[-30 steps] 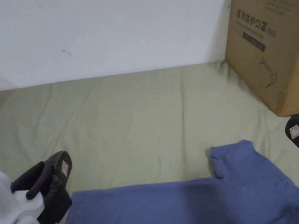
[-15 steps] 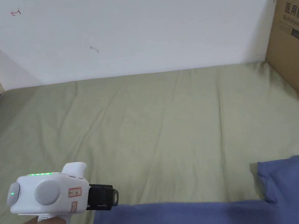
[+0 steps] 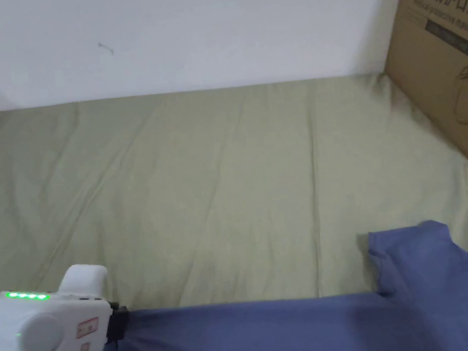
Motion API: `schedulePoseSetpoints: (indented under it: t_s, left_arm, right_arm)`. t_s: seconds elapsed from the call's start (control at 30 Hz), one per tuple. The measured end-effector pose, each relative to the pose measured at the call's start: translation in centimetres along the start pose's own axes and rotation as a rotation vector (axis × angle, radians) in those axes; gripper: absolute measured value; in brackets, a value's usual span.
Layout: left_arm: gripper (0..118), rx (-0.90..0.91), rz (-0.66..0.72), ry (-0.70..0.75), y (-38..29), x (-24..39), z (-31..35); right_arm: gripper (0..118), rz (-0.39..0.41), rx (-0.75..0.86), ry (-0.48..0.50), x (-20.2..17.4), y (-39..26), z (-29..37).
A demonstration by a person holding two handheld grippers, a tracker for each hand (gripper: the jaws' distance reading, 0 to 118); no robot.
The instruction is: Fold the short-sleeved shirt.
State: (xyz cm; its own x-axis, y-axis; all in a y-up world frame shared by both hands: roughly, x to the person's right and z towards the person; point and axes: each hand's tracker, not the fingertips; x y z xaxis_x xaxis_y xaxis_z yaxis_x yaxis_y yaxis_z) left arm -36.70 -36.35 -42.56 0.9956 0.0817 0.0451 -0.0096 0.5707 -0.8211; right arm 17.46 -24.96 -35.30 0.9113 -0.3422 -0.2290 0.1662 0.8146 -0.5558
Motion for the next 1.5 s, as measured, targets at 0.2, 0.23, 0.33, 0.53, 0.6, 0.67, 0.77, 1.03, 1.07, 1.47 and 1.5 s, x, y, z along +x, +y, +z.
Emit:
schedulePoseSetpoints:
  t_s: [0.2, 0.23, 0.33, 0.53, 0.6, 0.67, 0.77, 1.03, 1.07, 1.47, 1.5]
  left_arm:
    - [1, 0.201, -0.071, -0.033, 1.2, 2.8, 7.7]
    - [1, 0.218, -0.070, -0.042, 1.3, 3.1, 8.7]
    - [2, 0.212, -0.065, -0.029, 1.9, 3.6, 10.8]
    - [1, 0.204, -0.080, 0.000, 1.8, 3.7, 11.9]
    - [2, 0.184, -0.065, 0.003, 1.7, 3.4, 11.3]
    - [1, 0.170, -0.050, 0.003, 1.6, 3.0, 10.7]
    - [1, 0.139, -0.025, -0.020, 1.1, 2.3, 9.3]
    - [1, 0.169, 0.104, 0.020, -0.2, 0.7, 7.9]
    - [1, 0.200, 0.124, 0.019, 0.2, 0.5, 8.2]
    - [1, 0.337, 0.075, 0.052, 4.8, 0.6, 10.5]
    - [2, 0.329, 0.066, 0.049, 4.1, 0.7, 10.8]
  right_arm:
    - [0, -0.089, -0.101, -0.015, 7.6, 2.5, -8.2]
    - [0, -0.074, -0.155, -0.044, 8.8, 2.9, -10.1]
    - [68, -0.068, -0.328, -0.164, 12.2, 4.1, -16.2]
    - [117, -0.081, -0.570, -0.270, 15.9, 3.4, -24.9]
    - [115, -0.034, -0.644, -0.312, 15.9, 2.8, -26.3]
    - [109, 0.119, -0.655, -0.329, 14.4, 2.3, -25.8]
    - [49, 0.203, -0.616, -0.260, 12.5, 2.6, -23.9]
    - [3, 0.123, -0.389, -0.196, 10.2, 4.0, -19.2]
    - [3, 0.095, -0.341, -0.180, 10.0, 4.7, -18.5]
    - [3, 0.097, -0.109, -0.206, 7.1, 9.7, -12.8]
    - [3, 0.105, -0.110, -0.205, 7.1, 9.1, -11.7]
